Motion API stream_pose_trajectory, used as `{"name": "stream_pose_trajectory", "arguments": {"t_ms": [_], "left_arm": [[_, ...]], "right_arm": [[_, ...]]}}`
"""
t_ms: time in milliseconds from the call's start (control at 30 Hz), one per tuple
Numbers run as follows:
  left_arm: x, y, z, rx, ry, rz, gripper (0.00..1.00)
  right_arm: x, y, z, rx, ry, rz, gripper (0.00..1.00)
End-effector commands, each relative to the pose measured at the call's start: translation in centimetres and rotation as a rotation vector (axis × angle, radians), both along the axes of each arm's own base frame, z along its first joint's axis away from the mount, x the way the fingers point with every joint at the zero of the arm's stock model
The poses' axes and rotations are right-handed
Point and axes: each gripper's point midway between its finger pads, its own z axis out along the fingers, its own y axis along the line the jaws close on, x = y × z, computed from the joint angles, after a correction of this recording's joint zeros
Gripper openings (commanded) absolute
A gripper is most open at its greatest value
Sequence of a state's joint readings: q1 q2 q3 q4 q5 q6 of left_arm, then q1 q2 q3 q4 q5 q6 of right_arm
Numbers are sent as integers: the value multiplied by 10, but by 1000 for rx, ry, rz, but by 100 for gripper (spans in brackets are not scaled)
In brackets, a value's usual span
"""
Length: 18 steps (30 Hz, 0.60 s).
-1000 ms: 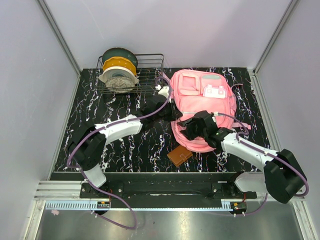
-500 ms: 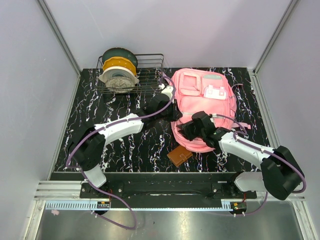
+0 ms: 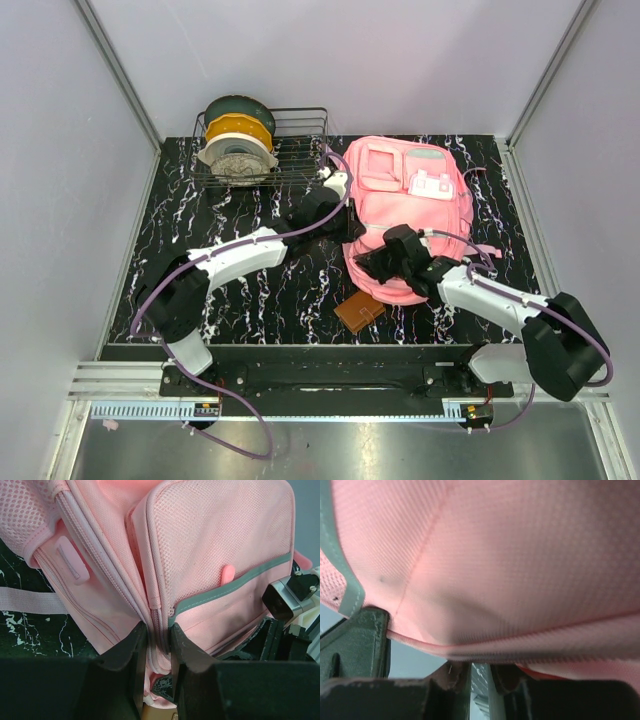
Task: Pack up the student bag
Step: Zip the student bag at the center of the board.
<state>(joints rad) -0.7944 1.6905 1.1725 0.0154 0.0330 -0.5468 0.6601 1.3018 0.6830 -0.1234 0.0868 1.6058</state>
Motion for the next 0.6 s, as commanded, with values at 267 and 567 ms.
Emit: {"name": "stream_pose_trajectory", "arguments": {"t_ms": [267,567], "left_arm": [[-9,-24,109,-197,-181,-82,0],[14,11,84,-178,-145,-82,0]], "right_arm": [[6,-33,-14,-201,-89,-9,0],[7,-22,27,-463,-301,398,0]]}}
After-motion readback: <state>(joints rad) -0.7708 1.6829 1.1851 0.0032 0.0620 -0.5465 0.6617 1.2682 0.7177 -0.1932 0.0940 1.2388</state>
